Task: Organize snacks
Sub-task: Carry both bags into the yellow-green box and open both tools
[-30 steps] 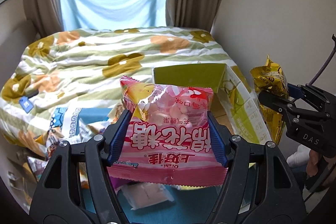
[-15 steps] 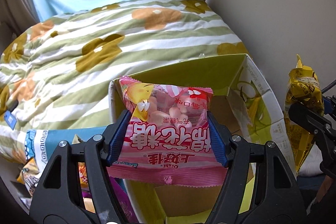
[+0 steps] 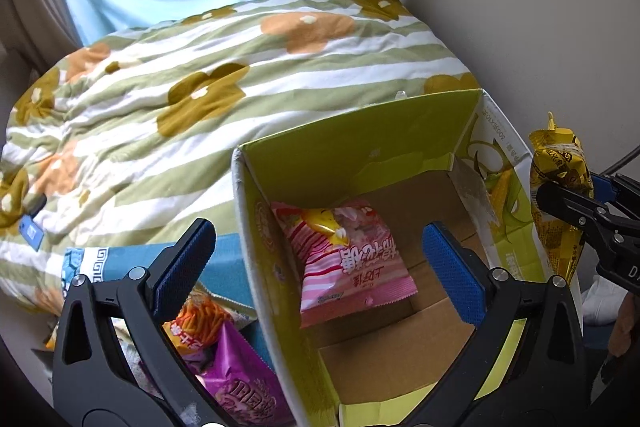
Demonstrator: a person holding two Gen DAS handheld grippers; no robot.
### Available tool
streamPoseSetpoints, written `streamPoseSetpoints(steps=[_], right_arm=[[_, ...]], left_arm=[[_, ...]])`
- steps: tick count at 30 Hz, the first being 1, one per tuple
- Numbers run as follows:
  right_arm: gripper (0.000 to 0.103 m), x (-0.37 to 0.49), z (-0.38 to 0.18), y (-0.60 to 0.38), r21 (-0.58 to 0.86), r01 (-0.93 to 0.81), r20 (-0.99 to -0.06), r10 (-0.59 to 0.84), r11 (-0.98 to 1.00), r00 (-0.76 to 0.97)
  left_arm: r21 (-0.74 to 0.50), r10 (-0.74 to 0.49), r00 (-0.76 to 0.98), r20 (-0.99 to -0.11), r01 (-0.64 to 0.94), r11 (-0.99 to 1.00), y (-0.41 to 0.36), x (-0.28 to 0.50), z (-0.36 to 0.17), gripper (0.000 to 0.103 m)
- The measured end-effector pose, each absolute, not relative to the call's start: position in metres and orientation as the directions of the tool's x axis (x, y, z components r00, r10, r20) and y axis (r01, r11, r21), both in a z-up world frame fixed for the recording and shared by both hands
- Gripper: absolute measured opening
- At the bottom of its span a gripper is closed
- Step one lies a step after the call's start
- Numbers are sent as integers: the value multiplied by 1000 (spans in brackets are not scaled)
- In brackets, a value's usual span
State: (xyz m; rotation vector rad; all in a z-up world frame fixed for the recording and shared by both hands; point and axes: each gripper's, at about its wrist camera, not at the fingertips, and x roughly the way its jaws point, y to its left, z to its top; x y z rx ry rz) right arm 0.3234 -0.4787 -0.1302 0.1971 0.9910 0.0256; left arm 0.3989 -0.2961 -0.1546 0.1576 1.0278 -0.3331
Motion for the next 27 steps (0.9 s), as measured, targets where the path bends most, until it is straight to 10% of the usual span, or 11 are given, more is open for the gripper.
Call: streamPoseSetpoints(steps=[16, 20, 27], right_arm=[[50, 375, -172, -458, 210, 46, -873, 166, 977, 459], [102, 376, -179, -450, 170, 37, -869, 132, 985, 477], [103, 341, -158, -445, 127, 20, -845, 97, 992, 526]], left_arm=[[-91, -211, 479, -852, 262, 961, -243, 361, -146, 102], [-116, -219, 475, -852, 238, 964, -234, 352, -152, 102], [-101, -193, 498, -846, 206, 973, -224, 326, -143, 102]])
